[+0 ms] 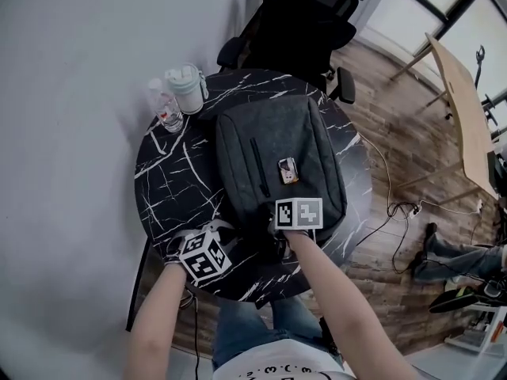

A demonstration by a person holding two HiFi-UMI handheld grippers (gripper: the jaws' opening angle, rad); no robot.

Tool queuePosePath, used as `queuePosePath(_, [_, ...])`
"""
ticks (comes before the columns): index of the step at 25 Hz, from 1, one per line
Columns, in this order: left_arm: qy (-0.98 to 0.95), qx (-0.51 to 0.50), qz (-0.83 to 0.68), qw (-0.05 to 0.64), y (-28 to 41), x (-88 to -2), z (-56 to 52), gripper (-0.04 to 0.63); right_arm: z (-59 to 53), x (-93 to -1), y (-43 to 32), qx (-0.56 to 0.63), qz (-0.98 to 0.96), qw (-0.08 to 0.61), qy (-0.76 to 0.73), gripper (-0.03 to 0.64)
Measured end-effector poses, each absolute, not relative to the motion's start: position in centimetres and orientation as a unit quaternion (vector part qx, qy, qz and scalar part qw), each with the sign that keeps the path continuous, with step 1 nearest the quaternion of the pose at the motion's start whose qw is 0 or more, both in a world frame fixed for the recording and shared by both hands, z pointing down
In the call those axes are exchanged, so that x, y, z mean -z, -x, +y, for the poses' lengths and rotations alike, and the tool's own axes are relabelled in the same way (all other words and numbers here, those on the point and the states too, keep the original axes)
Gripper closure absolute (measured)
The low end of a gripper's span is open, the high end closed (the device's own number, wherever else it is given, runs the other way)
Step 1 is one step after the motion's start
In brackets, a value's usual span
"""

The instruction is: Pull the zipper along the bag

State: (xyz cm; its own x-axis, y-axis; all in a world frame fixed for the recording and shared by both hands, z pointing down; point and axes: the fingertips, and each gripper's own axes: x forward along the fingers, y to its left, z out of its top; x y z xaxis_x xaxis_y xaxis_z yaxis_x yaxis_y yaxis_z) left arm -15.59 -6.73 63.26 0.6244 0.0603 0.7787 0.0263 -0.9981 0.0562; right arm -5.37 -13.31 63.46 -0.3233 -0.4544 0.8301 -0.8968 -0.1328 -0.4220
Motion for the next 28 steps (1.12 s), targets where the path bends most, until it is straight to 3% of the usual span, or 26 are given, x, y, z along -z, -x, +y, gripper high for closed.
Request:
queuePosePath(4, [-0.892,-0.452,0.019,0.007,15.2,-63.2,-6.1,0.577,-13.4,-63.3,5.4,-0.521,-0.625,0.220,-0.538,0.565])
queuePosePath(11, [-0.916,-0.383,-0.054,0.110,15.5,-60.7,-7.3,0.580,-12.1,-57.3,6.7,-0.471,-0.732,0.252,-0.423,0.565])
queuePosePath(15, [-0.927,-0.341,-0.096,0.121,15.7,-58.3,-8.1,0.580,-9.4,-53.6,5.0,-0.422,-0.786,0.289,-0.347,0.563])
queuePosePath(16, [-0.929,-0.331,-0.107,0.122,15.7,-57.9,-8.3,0.580,-8.4,-52.9,4.5,-0.402,-0.800,0.307,-0.322,0.545])
queuePosePath(18, [-0.930,-0.318,-0.127,0.131,15.7,-57.3,-8.6,0.580,-6.1,-51.9,3.5,-0.356,-0.822,0.357,-0.265,0.437])
queuePosePath(22, [-0.926,-0.312,-0.154,0.146,15.5,-56.2,-8.8,0.580,-1.4,-52.1,2.2,-0.267,-0.833,0.461,-0.150,0.358])
queuePosePath(25, [-0.919,-0.333,-0.159,0.136,15.6,-56.2,-8.6,0.580,-0.3,-54.5,0.7,-0.185,-0.808,0.549,-0.103,0.364])
queuePosePath(28, [-0.910,-0.364,-0.157,0.124,15.7,-56.5,-8.3,0.580,-0.2,-56.5,-0.2,-0.148,-0.780,0.604,-0.065,0.478])
